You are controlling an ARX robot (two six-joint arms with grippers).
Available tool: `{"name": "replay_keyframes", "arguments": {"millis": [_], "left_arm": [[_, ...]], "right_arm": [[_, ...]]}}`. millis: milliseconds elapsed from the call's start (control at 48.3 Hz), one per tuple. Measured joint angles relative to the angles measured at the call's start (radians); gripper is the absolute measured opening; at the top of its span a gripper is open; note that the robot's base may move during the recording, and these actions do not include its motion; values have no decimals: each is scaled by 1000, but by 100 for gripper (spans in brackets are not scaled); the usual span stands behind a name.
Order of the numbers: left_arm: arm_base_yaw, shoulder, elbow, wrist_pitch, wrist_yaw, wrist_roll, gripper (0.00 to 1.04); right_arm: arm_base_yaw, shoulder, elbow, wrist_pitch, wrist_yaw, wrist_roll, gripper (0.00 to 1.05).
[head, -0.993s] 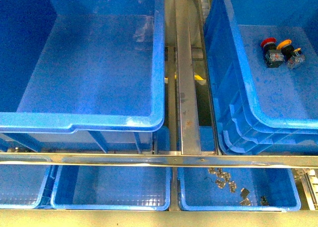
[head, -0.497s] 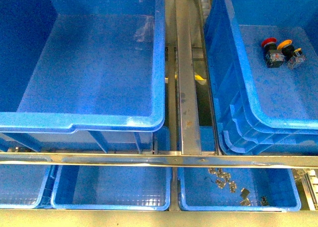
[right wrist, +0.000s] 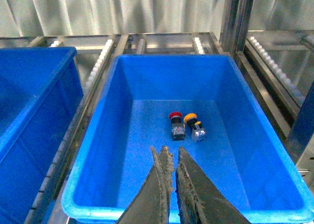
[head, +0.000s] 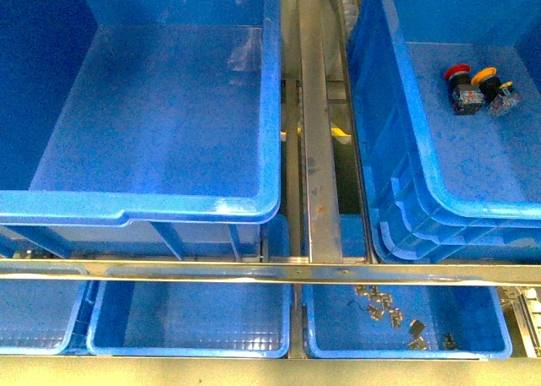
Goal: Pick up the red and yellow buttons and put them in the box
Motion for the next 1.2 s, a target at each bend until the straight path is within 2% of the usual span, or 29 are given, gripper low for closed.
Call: {"name": "replay_keyframes", "arguments": {"millis": [62, 228, 269, 600, 1200], "left_arm": [[0, 0, 0, 0, 0, 0, 97], [0, 0, 0, 0, 0, 0, 97], [0, 0, 0, 0, 0, 0, 97], [0, 0, 0, 0, 0, 0, 97], [0, 0, 0, 0, 0, 0, 97]], "right_arm": [[0, 0, 0, 0, 0, -2, 6], [0, 0, 0, 0, 0, -2, 34], [0, 0, 0, 0, 0, -2, 44], [0, 0, 0, 0, 0, -1, 100], [0, 0, 0, 0, 0, -2, 99]]}}
